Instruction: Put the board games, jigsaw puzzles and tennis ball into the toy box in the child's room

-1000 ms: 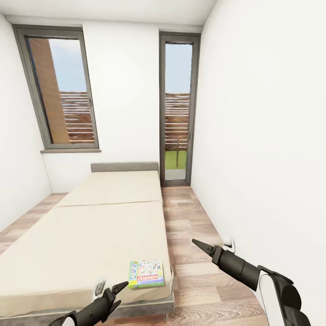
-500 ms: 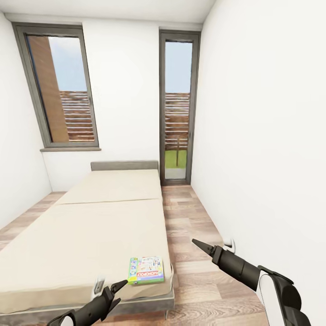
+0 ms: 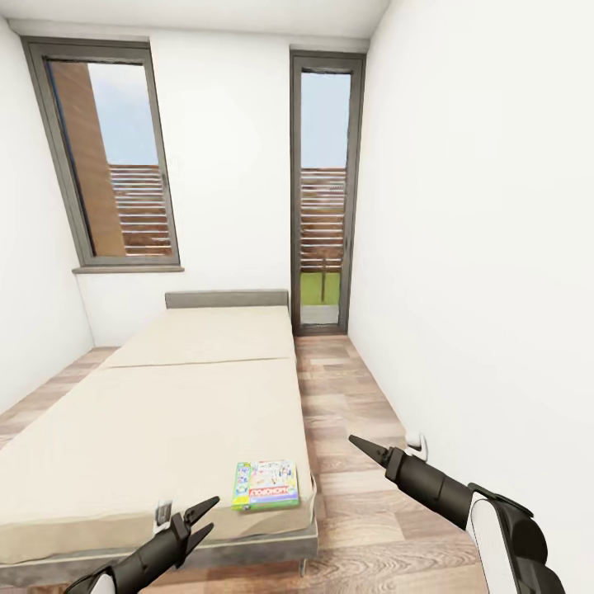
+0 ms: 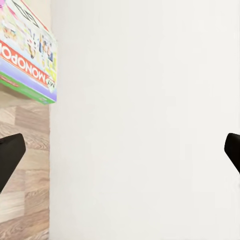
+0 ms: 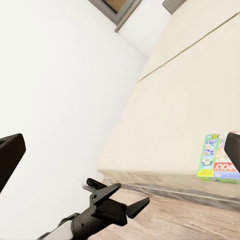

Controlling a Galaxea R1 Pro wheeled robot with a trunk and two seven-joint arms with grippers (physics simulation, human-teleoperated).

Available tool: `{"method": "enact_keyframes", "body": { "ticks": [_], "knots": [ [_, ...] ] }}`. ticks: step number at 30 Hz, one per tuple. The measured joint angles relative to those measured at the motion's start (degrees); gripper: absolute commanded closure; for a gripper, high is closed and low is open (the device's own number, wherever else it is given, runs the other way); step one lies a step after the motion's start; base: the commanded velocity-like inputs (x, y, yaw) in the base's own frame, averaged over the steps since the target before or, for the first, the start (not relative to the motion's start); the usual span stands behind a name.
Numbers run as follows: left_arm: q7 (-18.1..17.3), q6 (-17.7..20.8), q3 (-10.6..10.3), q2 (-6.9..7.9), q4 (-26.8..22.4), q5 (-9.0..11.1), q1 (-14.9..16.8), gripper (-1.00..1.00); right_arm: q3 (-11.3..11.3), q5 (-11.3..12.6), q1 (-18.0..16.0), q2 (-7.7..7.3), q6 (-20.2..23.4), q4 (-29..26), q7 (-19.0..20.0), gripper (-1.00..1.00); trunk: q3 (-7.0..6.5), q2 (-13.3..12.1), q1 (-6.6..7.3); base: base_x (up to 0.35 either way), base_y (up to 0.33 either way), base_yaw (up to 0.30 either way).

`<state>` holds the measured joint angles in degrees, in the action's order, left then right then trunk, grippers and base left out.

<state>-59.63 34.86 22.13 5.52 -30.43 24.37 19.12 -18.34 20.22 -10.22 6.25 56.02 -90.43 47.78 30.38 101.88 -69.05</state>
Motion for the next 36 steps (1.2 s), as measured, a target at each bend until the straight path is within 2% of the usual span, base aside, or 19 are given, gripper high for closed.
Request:
{"method": "enact_keyframes", "body": {
  "ticks": [19,29,36],
  "knots": [
    [-0.9,-0.1,0.0,0.53,0.3,0.2,0.0,-1.00,-0.1,0.0,0.0,-0.07,0.0,0.0,0.1,-1.00,3.41,7.6,-4.17,0.000,0.000,0.000],
    [-3.0,-0.1,0.1,0.73,0.5,0.3,0.0,-1.00,-0.2,0.0,0.0,-0.13,0.0,0.0,0.1,-1.00,5.21,11.6,-6.37,0.000,0.000,0.000],
    [-3.3,-0.1,0.3,0.73,0.5,0.2,0.0,-1.00,-0.2,0.0,0.0,-0.09,0.0,0.0,0.1,-1.00,6.46,14.4,-7.91,0.000,0.000,0.000]
  ]
}}
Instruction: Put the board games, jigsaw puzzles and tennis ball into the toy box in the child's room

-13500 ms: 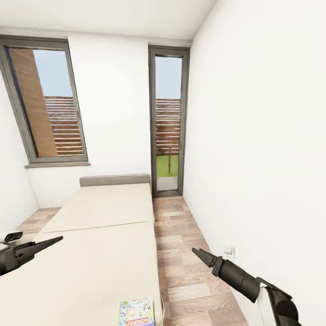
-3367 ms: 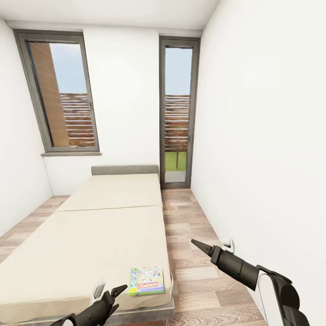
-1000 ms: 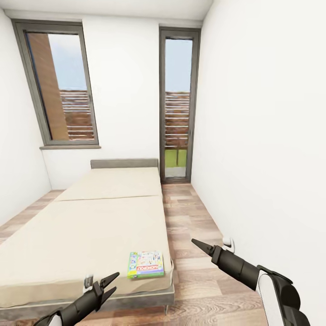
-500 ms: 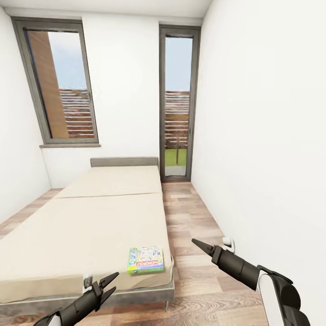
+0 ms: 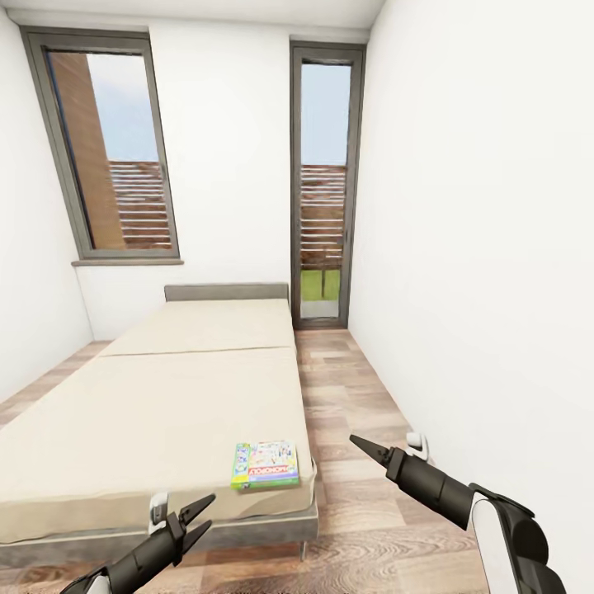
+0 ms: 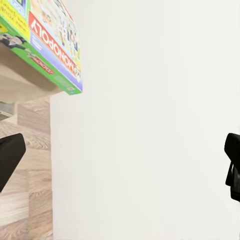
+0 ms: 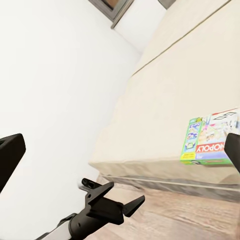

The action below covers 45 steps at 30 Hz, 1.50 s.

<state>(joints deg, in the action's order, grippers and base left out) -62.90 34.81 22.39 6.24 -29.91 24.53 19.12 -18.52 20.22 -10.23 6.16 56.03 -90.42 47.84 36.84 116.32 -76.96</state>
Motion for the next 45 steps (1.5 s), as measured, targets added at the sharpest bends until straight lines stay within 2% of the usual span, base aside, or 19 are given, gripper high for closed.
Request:
{"method": "enact_keyframes", "body": {
  "ticks": [5,18,45],
  "knots": [
    [-0.1,0.0,0.0,0.00,0.0,-0.1,0.0,-1.00,0.1,0.0,0.0,0.02,0.0,0.0,0.0,-1.00,0.90,2.0,-1.10,0.000,0.000,0.000],
    [-0.1,-0.1,-0.1,0.00,-0.1,0.0,0.0,-1.00,0.2,0.0,0.0,0.11,-0.1,0.1,-0.2,-1.00,0.90,2.0,-1.11,0.002,-0.001,0.000],
    [0.0,-0.1,-0.2,0.01,-0.2,-0.1,0.0,-1.00,0.2,-0.3,0.0,0.53,-0.2,0.1,0.0,-1.00,0.90,2.0,-1.09,0.106,-0.072,0.000]
  ]
}}
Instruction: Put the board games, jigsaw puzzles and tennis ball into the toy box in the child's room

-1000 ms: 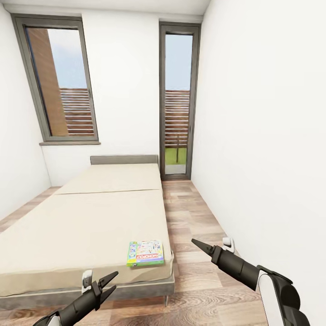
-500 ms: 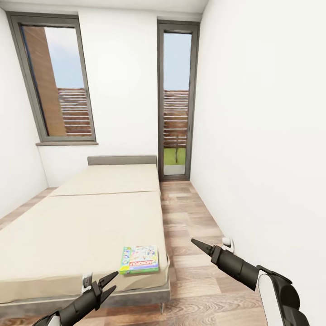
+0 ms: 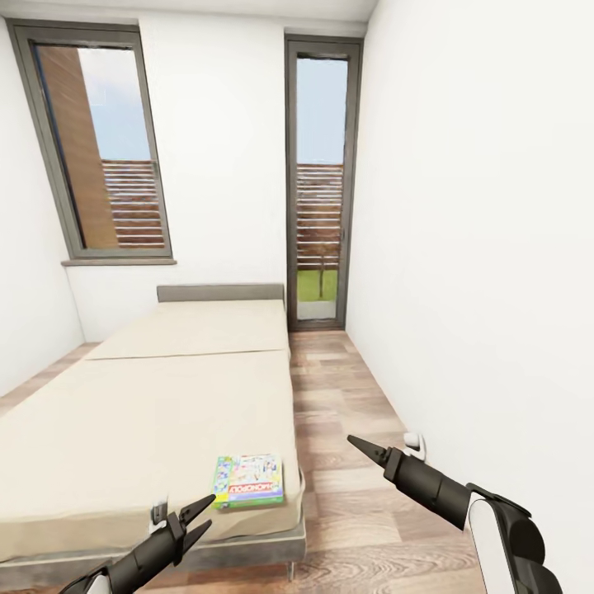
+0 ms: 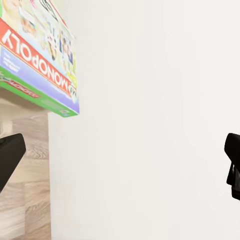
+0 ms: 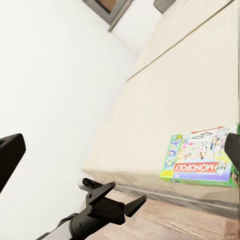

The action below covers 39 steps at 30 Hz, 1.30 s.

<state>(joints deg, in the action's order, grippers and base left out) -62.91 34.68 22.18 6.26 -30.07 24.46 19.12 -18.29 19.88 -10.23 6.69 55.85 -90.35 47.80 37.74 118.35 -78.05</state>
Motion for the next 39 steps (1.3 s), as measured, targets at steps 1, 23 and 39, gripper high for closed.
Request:
{"method": "enact_keyframes", "body": {
  "ticks": [1,23,39],
  "knots": [
    [0.0,0.0,0.0,0.00,0.0,0.0,0.0,-1.00,0.0,0.0,0.0,0.00,0.0,0.0,0.0,-1.00,0.00,0.0,0.00,0.157,-0.135,0.000],
    [0.0,-0.2,-0.2,-0.01,0.0,-0.1,0.0,-1.00,0.1,0.0,0.0,-0.05,0.1,0.0,0.0,-1.00,0.00,0.0,-0.01,0.044,-0.023,0.000],
    [0.0,-0.3,-0.2,-0.09,0.0,-0.1,0.0,-1.00,0.0,0.0,0.0,-0.19,0.1,0.0,0.0,-1.00,0.00,0.0,-0.02,0.026,0.000,0.000]
  ]
}}
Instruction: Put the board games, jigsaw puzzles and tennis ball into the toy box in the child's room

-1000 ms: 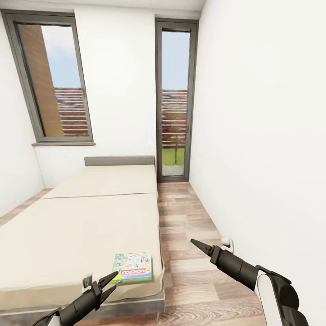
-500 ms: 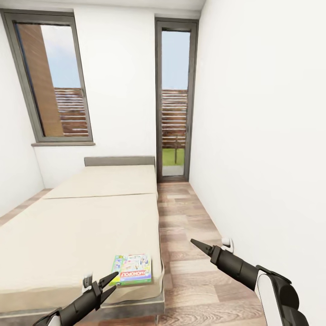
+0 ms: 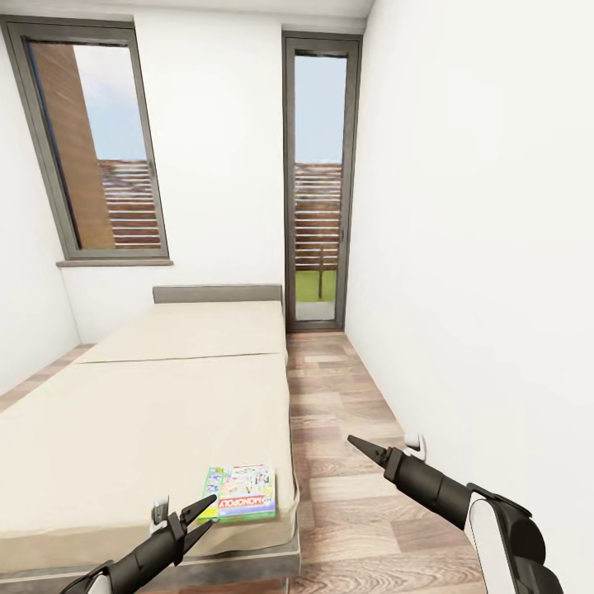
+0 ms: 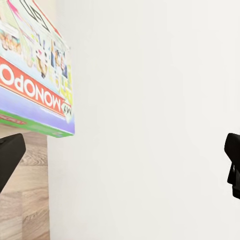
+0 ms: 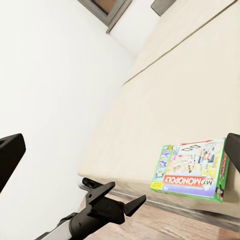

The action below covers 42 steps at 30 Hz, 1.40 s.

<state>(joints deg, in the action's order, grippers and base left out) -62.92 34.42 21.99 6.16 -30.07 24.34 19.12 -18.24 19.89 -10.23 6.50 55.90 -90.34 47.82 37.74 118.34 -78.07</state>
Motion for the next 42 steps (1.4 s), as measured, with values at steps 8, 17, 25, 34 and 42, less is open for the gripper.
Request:
{"method": "enact_keyframes", "body": {
  "ticks": [8,17,25,34,42],
  "knots": [
    [0.0,0.1,0.0,-0.01,0.0,0.0,0.0,-1.00,0.0,0.0,0.0,0.03,0.0,0.0,0.0,-1.00,0.00,0.0,0.00,0.000,0.000,0.000],
    [-0.1,0.2,0.0,-0.01,0.0,0.1,0.0,-1.00,0.0,0.0,0.0,0.04,0.0,0.0,0.0,-1.00,0.00,0.0,0.00,0.000,0.000,0.000],
    [0.5,0.3,0.1,-0.01,0.0,0.0,0.0,-1.00,0.0,0.0,0.0,0.04,-0.1,0.0,-0.1,-1.00,0.00,0.0,0.00,0.000,0.000,0.000],
    [0.8,0.7,0.1,-0.01,0.0,-0.1,0.0,-1.00,0.0,0.0,0.0,0.07,-0.1,0.0,-0.1,-1.00,0.71,1.6,-0.87,0.000,0.000,0.000],
    [0.8,0.8,0.2,-0.01,0.0,-0.1,0.0,-1.00,0.0,-0.2,0.0,0.18,-0.1,0.0,-0.1,-1.00,2.15,4.8,-2.63,0.000,0.000,0.000]
  ]
}}
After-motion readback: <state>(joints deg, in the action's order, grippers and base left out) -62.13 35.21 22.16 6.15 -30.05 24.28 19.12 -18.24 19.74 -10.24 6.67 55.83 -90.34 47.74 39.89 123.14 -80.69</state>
